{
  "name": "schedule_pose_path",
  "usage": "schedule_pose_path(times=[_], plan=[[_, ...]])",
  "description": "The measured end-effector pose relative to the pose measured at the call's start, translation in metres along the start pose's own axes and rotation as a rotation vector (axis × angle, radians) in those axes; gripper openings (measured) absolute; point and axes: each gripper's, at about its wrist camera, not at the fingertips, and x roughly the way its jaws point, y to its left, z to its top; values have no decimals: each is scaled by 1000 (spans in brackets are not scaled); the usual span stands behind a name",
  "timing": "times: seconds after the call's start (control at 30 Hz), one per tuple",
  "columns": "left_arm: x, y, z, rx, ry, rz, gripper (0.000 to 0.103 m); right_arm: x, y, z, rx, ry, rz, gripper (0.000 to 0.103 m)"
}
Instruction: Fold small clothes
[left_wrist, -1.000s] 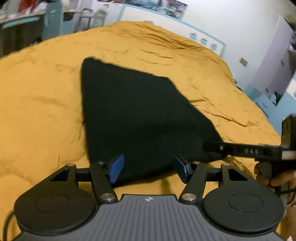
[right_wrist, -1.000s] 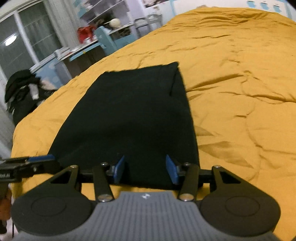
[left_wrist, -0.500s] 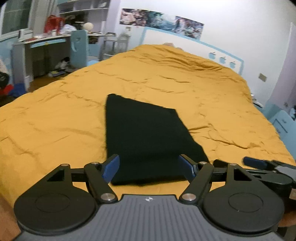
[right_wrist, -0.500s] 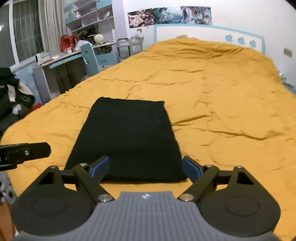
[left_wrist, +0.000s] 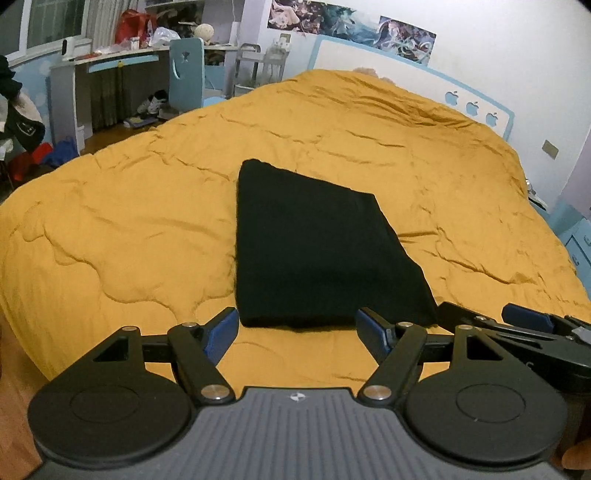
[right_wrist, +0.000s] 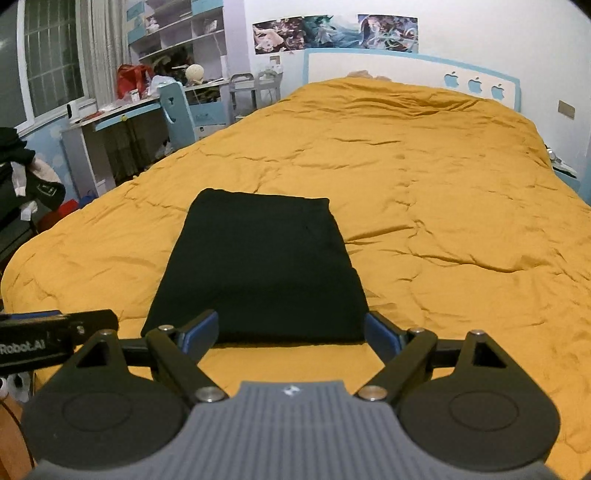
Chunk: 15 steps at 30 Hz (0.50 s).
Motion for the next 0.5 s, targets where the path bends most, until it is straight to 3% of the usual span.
schedule_pose_path(times=[0.5], plan=[[-1,-2,-5,1,21,15,85,-1,1,1,-14,15,-5,82]])
